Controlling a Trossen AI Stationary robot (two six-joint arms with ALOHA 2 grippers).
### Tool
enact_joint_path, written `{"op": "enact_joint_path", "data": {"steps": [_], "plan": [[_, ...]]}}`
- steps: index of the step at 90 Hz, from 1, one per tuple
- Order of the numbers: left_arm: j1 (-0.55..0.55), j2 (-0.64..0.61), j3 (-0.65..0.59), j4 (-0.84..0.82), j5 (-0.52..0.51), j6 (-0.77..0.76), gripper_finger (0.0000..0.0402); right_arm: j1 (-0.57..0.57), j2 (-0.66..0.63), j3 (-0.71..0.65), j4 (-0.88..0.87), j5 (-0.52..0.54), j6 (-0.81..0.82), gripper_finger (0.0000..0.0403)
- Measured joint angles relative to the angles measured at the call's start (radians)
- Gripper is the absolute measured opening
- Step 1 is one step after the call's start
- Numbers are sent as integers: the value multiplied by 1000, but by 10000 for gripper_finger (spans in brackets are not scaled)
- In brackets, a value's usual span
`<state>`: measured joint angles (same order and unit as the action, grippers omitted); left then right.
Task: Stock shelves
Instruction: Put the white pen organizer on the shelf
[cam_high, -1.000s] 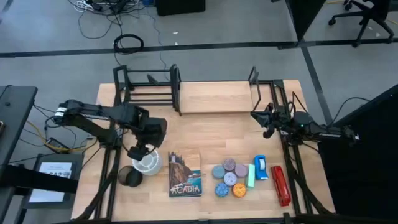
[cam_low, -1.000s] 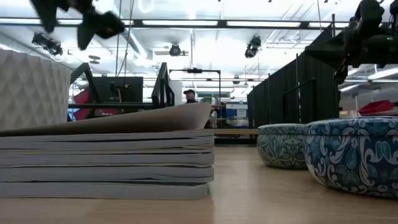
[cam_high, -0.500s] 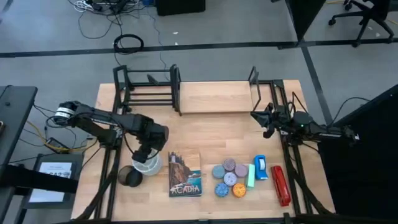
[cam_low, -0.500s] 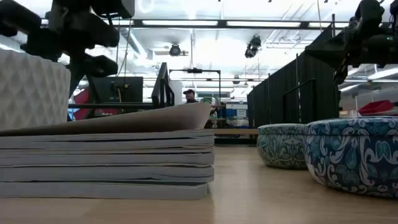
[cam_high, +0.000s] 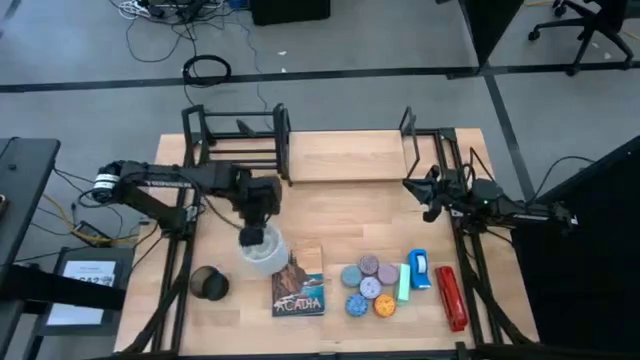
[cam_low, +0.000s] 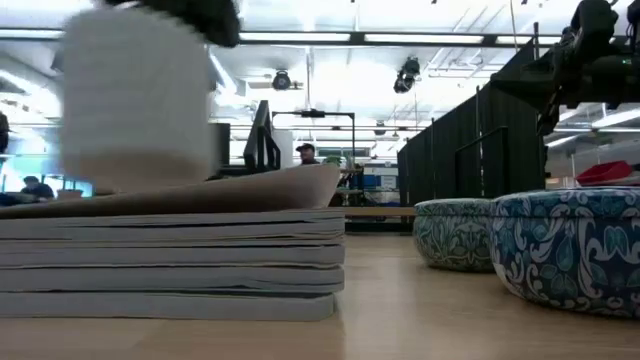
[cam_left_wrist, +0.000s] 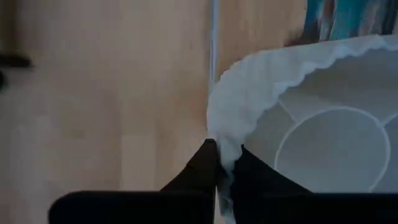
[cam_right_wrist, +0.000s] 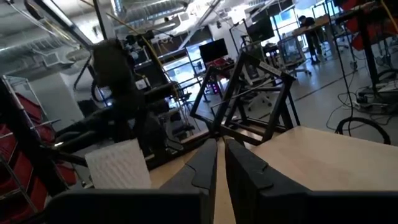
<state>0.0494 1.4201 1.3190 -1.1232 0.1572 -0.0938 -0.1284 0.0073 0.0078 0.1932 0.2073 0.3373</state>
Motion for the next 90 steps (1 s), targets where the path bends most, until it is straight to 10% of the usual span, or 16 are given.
{"op": "enact_joint_path", "data": {"steps": [39,90], "plan": [[196,664,1032,-96,-70,-164,1,0,0,0,0,0,0,7],[528,697,965,-56,-304,-283,0,0,6,0,-3,0,0,7]]}}
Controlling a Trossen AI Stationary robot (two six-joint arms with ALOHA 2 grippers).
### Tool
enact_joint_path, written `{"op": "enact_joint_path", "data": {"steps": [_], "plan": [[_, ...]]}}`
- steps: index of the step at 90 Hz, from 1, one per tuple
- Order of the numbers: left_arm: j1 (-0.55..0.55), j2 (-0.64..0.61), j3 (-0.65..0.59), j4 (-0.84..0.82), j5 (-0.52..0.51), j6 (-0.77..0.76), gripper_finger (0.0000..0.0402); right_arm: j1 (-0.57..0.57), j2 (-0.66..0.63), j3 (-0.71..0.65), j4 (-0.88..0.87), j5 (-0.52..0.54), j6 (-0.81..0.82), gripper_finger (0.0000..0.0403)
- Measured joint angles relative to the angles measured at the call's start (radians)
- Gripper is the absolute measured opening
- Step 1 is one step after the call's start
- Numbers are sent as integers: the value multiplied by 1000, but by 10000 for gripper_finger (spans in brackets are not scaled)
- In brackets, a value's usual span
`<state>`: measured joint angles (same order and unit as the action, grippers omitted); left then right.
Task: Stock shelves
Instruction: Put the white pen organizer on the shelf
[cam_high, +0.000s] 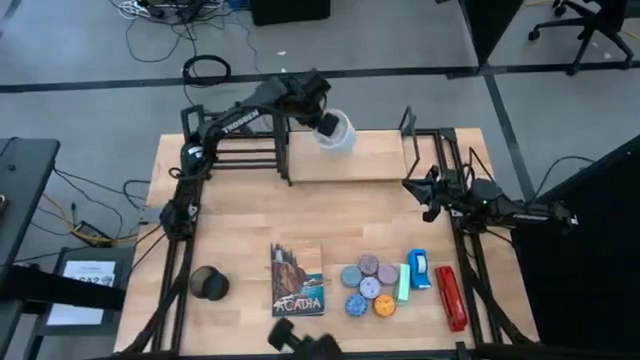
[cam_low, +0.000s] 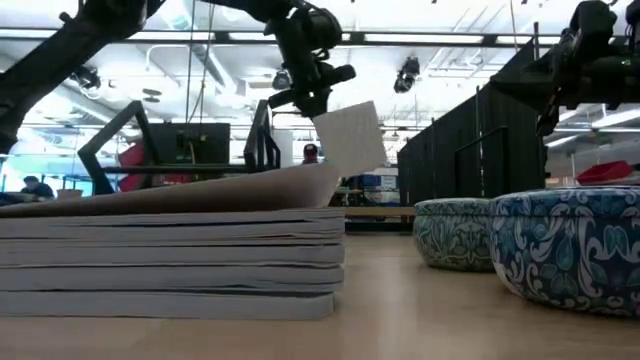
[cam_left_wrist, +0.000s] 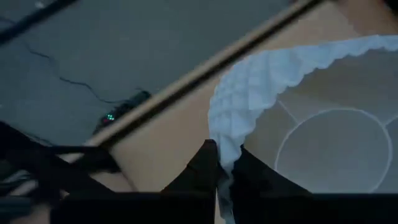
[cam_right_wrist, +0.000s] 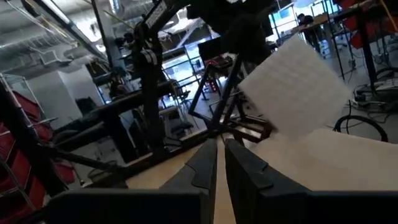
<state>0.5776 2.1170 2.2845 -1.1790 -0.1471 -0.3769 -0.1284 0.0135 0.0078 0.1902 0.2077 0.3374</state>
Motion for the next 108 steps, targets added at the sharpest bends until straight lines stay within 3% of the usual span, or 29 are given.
{"op": "enact_joint_path", "data": {"steps": [30,50,76,108], "plan": [[19,6,-14,-121,-73,80,0,0,0,0,0,0,0,7],[16,26,-19,-123,-30,68,1,0,0,0,0,0,0,7],[8,26,-19,-88,16,-28,1,0,0,0,1,0,0,7],[-54,26,-18,39,24,-251,2,0,0,0,2,0,0,7]]}}
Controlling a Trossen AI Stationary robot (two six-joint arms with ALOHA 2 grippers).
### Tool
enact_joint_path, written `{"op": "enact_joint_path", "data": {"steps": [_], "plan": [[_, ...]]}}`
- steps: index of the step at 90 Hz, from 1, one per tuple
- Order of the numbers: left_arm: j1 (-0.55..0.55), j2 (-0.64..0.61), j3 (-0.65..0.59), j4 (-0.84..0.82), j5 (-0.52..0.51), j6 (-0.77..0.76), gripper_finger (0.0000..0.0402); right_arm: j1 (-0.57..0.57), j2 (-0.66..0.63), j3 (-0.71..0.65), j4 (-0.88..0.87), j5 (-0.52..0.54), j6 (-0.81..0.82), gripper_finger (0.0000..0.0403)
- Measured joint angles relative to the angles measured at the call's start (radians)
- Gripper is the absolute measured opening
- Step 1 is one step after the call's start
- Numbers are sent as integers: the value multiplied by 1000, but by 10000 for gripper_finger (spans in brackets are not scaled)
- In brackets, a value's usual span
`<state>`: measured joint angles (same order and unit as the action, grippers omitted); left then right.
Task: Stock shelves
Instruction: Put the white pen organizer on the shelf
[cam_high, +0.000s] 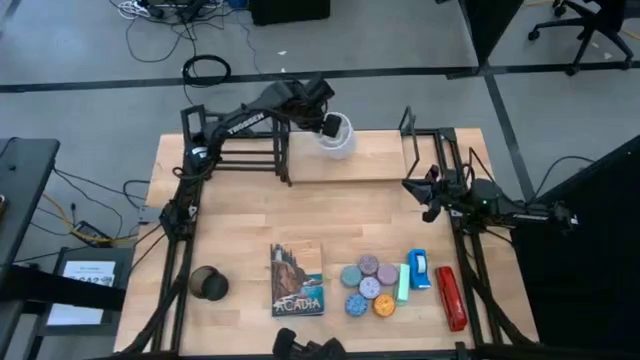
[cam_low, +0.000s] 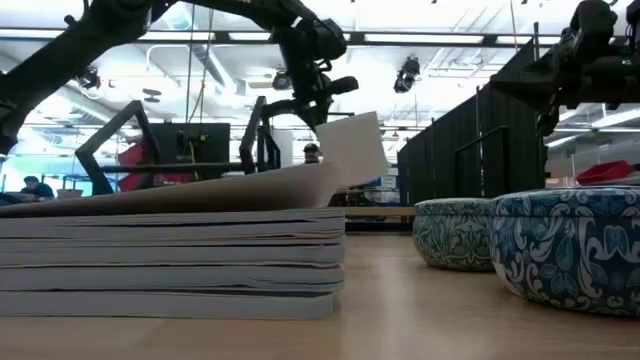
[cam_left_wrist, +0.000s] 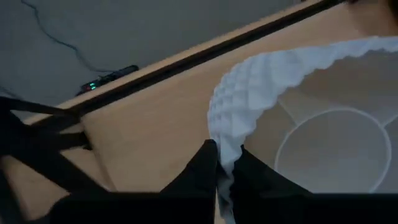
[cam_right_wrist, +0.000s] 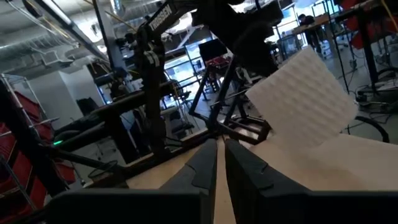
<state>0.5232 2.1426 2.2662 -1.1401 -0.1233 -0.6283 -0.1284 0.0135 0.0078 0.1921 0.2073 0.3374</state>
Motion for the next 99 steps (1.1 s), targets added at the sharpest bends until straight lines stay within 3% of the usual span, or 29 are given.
{"op": "enact_joint_path", "data": {"steps": [30,48,87,99], "plan": [[-57,-1,1,-1,-37,-63,1,0,0,0,1,0,0,7],[-27,-2,3,-82,-92,-92,1,0,0,0,1,0,0,7],[-10,11,6,-87,-92,-118,11,0,0,0,1,0,0,7],[-12,13,6,-85,-90,-133,32,0,0,0,1,0,0,7]]}}
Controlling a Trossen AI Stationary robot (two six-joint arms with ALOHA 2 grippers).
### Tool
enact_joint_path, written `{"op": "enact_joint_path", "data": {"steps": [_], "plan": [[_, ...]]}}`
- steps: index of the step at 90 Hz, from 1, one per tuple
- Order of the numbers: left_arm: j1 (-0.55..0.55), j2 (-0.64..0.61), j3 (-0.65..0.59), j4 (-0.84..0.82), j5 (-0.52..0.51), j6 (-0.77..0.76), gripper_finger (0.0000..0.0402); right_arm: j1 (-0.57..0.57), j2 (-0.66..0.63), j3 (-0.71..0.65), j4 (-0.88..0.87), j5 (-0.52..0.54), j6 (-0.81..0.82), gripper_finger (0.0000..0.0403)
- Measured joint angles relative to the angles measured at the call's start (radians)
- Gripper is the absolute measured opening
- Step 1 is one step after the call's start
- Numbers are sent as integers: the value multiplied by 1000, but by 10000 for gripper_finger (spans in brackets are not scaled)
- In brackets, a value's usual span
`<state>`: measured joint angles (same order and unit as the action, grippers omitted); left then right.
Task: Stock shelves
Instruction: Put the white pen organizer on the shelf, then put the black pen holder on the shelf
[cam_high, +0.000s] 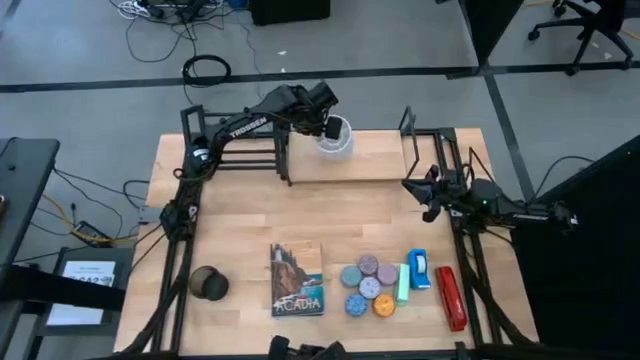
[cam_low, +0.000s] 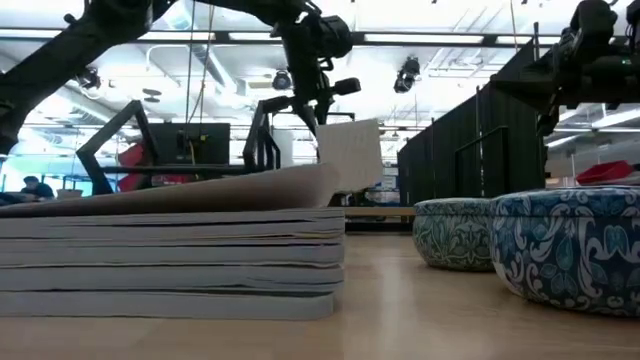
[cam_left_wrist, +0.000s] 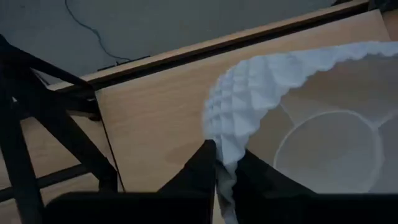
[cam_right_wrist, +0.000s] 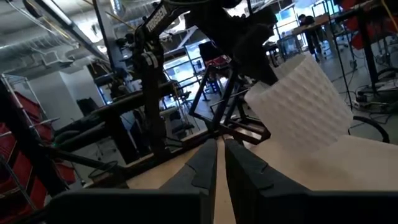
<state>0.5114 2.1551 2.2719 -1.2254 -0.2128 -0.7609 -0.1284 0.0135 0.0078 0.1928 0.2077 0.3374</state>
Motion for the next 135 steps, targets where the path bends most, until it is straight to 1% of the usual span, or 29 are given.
{"op": "enact_joint_path", "data": {"steps": [20,31,60,79,97,111,115,119,122,131,135], "plan": [[1,2,-1,1,-11,-6,98,0,0,0,0,0,0,7],[1,3,1,3,-34,-7,115,0,0,0,-1,0,0,7],[11,6,81,-13,-129,25,100,0,0,0,0,0,0,7],[-15,5,81,-6,-108,64,89,0,0,0,0,0,0,7],[-58,3,82,-1,-137,73,79,0,0,0,0,0,0,7],[-81,2,82,50,-138,64,75,0,0,0,0,0,0,7],[-94,2,82,87,-125,53,73,0,0,0,0,0,0,7],[-114,2,82,151,-91,52,70,0,0,0,0,0,0,7],[-133,2,82,213,-48,67,67,0,0,0,0,0,0,7],[-193,18,80,412,125,137,54,0,0,0,0,0,0,7],[-216,32,80,471,174,145,47,0,0,0,0,0,0,7]]}}
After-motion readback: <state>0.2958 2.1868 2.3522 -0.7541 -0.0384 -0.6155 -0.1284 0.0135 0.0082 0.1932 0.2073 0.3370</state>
